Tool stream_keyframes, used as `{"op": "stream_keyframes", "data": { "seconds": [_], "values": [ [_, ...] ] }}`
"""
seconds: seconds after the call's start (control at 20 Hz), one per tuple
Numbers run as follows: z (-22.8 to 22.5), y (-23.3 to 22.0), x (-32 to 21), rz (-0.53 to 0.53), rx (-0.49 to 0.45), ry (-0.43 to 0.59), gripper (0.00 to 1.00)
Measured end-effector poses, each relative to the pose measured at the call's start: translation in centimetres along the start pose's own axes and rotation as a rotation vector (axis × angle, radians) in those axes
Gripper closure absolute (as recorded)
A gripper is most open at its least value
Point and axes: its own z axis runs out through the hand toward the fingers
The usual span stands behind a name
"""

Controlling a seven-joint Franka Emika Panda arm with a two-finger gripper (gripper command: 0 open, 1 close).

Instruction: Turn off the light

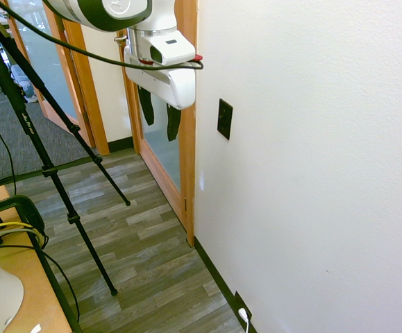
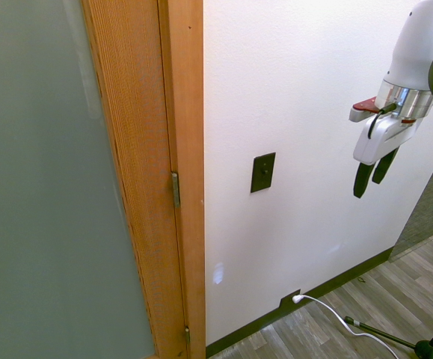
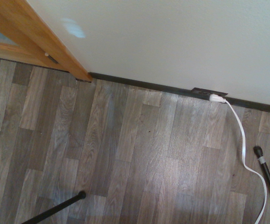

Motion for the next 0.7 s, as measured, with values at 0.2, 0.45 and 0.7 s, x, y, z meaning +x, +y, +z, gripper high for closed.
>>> {"op": "stream_keyframes", "data": {
  "seconds": [0.2, 0.45, 0.7],
  "values": [
    [0.0, -1.3, 0.7, -0.011, 0.045, 0.042, 0.00],
    [2.2, -6.9, 3.7, -0.034, 0.173, 0.127, 0.00],
    [5.9, -11.2, 5.9, -0.007, 0.274, 0.197, 0.00]
  ]
}}
